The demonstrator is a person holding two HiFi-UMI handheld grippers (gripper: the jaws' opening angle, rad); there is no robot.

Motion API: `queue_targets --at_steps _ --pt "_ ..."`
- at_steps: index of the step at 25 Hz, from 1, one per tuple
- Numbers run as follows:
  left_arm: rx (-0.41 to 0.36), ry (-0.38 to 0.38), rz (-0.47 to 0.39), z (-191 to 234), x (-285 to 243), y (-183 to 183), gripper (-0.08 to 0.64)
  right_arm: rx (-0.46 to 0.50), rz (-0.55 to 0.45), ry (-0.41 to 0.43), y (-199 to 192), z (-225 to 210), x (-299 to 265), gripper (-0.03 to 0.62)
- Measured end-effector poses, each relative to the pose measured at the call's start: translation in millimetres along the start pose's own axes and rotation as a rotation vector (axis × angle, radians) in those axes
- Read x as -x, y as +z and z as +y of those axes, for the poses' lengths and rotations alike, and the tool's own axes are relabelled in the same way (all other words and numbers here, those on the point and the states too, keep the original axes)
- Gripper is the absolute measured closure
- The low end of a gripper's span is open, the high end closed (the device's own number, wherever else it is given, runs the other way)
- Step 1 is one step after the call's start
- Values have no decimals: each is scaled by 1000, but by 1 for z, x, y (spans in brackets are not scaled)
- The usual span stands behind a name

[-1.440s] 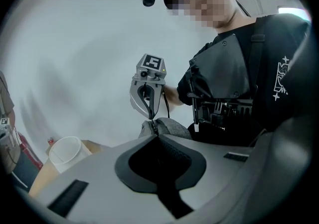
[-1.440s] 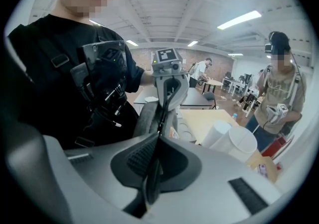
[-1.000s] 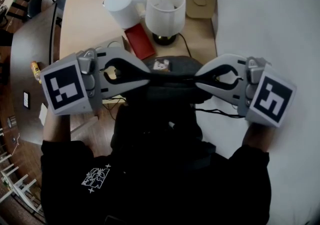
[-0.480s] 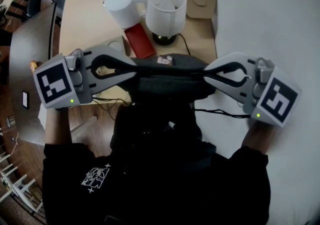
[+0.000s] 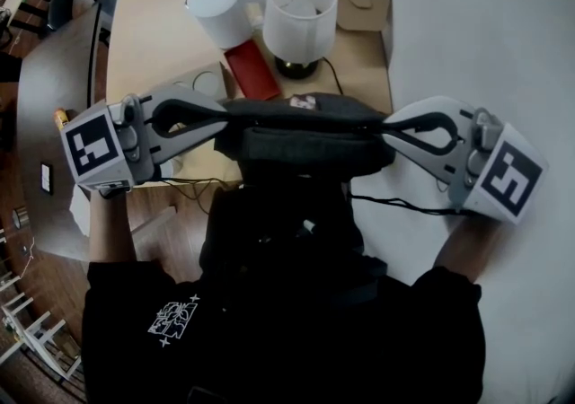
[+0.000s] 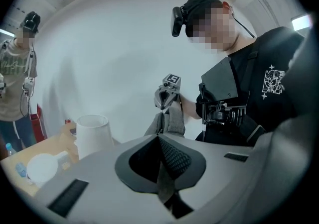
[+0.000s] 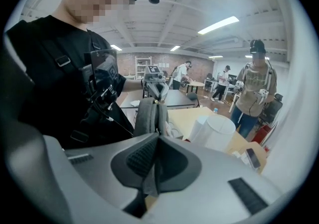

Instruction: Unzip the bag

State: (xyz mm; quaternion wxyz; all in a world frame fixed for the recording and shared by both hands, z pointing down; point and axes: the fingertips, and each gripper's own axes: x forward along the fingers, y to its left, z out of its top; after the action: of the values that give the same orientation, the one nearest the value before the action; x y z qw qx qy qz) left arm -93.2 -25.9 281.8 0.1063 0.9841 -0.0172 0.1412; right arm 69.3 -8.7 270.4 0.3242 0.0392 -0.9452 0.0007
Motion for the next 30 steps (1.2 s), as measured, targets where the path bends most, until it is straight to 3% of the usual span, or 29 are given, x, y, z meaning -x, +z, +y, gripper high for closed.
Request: queue_targets --at_steps 4,9,19,21,24,25,27,30 --pt "56 -2 12 5 12 -19 561 -95 -47 -36 -12 -6 7 577" --pt "102 66 21 14 29 -39 563 -151 -92 -99 -31 -13 18 578" --pt "242 145 20 37 44 -85 565 -256 -81 -213 -69 -20 35 578" --pt "253 179 61 41 47 -103 565 -276 -30 -238 -81 -18 31 578" --pt "272 285 224 46 61 -163 565 -303 69 -265 -100 -14 21 578" --pt "302 287 192 43 63 -167 565 -309 83 -266 -103 -13 18 578" --pt "343 269 42 38 62 -145 565 -308 103 -250 -107 -10 9 578" --pt "298 249 -58 36 55 -109 565 -299 124 -237 -112 -6 -3 578"
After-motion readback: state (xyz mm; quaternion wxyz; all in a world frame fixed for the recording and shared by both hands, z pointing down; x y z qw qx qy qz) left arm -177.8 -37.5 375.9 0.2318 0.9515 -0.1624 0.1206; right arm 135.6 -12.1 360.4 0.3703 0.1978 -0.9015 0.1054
